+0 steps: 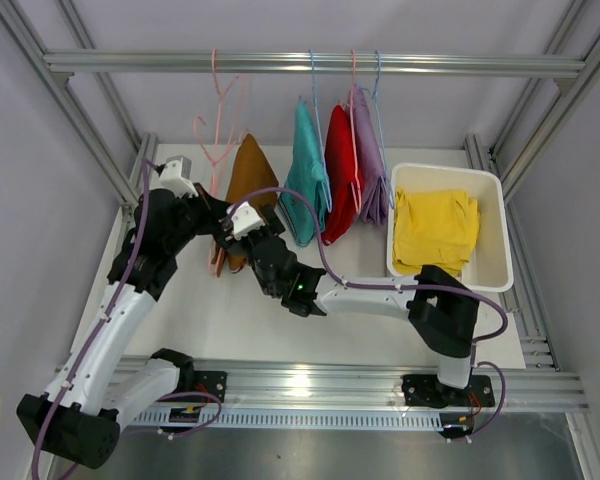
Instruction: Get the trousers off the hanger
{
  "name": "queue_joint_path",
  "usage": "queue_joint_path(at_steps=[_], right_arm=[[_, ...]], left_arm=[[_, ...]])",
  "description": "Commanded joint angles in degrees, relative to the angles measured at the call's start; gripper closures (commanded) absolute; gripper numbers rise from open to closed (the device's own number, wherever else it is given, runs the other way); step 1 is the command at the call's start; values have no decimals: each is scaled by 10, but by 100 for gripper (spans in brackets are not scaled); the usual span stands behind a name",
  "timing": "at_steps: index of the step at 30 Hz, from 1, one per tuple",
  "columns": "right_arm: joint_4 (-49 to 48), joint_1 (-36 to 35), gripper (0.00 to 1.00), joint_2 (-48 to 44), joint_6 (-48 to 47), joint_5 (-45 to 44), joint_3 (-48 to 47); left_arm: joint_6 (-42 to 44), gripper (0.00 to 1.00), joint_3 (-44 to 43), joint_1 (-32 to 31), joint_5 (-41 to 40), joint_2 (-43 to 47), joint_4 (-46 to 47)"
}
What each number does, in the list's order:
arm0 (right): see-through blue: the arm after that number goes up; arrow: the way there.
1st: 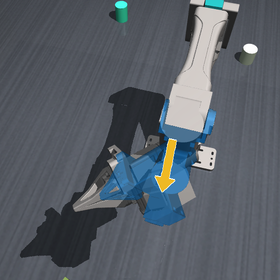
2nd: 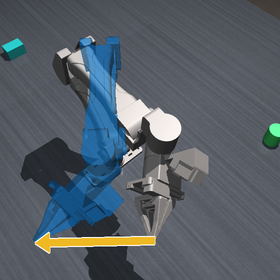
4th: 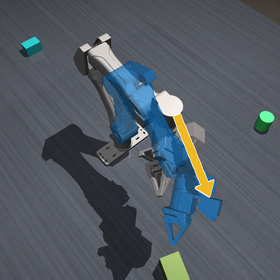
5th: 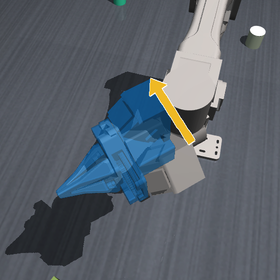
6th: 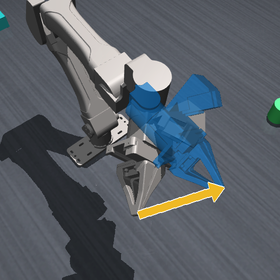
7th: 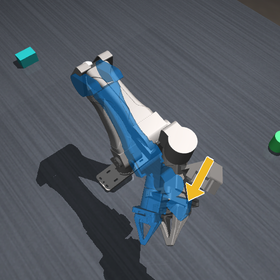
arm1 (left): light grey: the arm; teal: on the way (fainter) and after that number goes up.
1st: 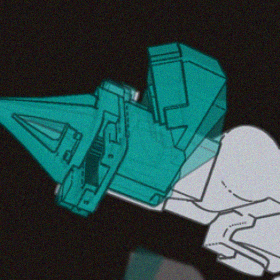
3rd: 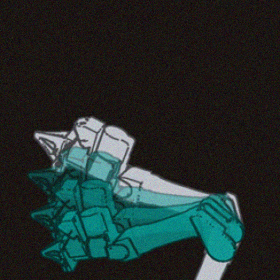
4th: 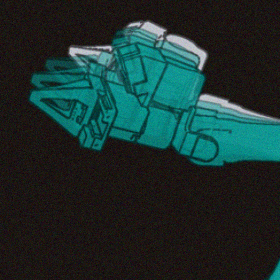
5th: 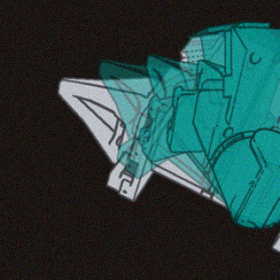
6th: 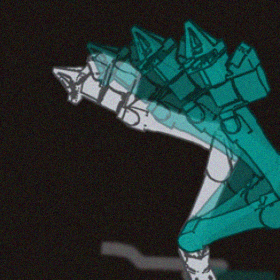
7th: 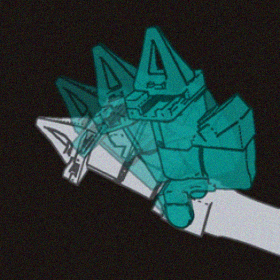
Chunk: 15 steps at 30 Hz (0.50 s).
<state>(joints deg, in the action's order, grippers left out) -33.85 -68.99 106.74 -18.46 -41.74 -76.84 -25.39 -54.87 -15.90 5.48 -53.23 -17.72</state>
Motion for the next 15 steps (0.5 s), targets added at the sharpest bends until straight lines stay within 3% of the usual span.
queue_joint_path(at_steps=[1,15], right_arm=[[-80,16,21,46,-41,-62,5],[-128,30,27,106,-33,-90,15]], left_arm=[[0,100,-30,-6,58,11,28],[-3,99,-29,-2,71,12,32]])
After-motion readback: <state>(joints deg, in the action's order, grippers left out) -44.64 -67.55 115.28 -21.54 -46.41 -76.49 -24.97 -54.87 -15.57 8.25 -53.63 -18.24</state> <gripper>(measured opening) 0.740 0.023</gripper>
